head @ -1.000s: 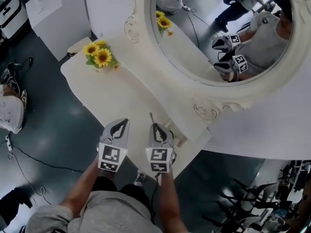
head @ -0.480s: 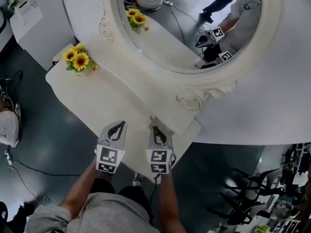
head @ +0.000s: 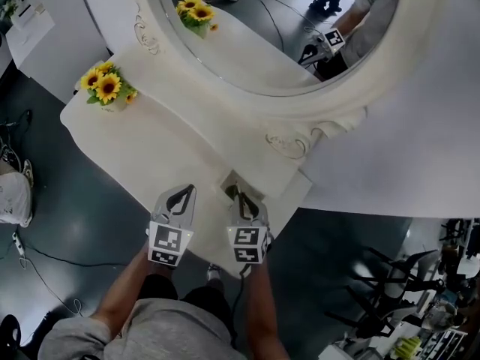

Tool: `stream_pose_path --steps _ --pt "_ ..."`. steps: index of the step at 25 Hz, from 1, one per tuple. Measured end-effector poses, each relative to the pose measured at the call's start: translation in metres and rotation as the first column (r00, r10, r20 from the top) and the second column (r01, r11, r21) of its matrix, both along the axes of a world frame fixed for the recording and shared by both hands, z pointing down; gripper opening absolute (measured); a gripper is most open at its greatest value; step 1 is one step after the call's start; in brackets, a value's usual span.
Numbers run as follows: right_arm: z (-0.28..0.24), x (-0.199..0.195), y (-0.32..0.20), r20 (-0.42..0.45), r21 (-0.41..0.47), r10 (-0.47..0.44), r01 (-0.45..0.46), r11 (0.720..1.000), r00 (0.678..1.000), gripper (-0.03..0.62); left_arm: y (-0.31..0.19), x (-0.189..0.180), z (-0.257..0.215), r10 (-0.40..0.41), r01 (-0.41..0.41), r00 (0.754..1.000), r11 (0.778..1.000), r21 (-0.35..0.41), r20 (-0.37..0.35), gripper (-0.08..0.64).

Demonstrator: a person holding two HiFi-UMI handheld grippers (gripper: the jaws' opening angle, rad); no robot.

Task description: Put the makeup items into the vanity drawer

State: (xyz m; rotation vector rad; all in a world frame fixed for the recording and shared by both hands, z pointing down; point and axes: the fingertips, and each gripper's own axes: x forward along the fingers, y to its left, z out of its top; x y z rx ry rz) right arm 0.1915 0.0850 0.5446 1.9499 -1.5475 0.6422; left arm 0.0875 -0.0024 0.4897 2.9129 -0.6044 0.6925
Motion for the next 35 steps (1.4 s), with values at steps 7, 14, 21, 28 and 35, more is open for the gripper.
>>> stream_pose_path --steps 7,14,21,28,35 --pt "0.016 0.005 0.003 -0.032 -0.021 -0.015 0.015 1.0 0.999 0.032 0.012 -0.003 0.02 0.0 0.001 0.999 1.0 -0.022 0.036 0.011" --pt "0.013 0.003 -0.001 0.046 0.043 -0.002 0.0 0.999 0.999 0.153 0.015 -0.003 0.018 -0.004 0.005 0.999 1.0 -0.023 0.034 0.011" --pt "0.007 0.0 0.001 0.056 0.062 0.012 -0.015 0.998 0.998 0.153 0.015 -0.005 0.012 -0.007 0.007 1.0 1.0 -0.009 0.023 0.011" --pt "-0.021 0.0 0.008 0.032 0.12 0.03 -0.033 0.992 0.999 0.153 0.022 -0.002 -0.014 0.004 -0.004 1.0 1.0 0.03 -0.016 0.011" --pt "-0.077 0.0 0.021 -0.005 0.235 0.077 -0.074 0.969 0.997 0.153 0.03 0.003 -0.061 0.025 -0.016 0.996 0.995 0.096 -0.084 0.011"
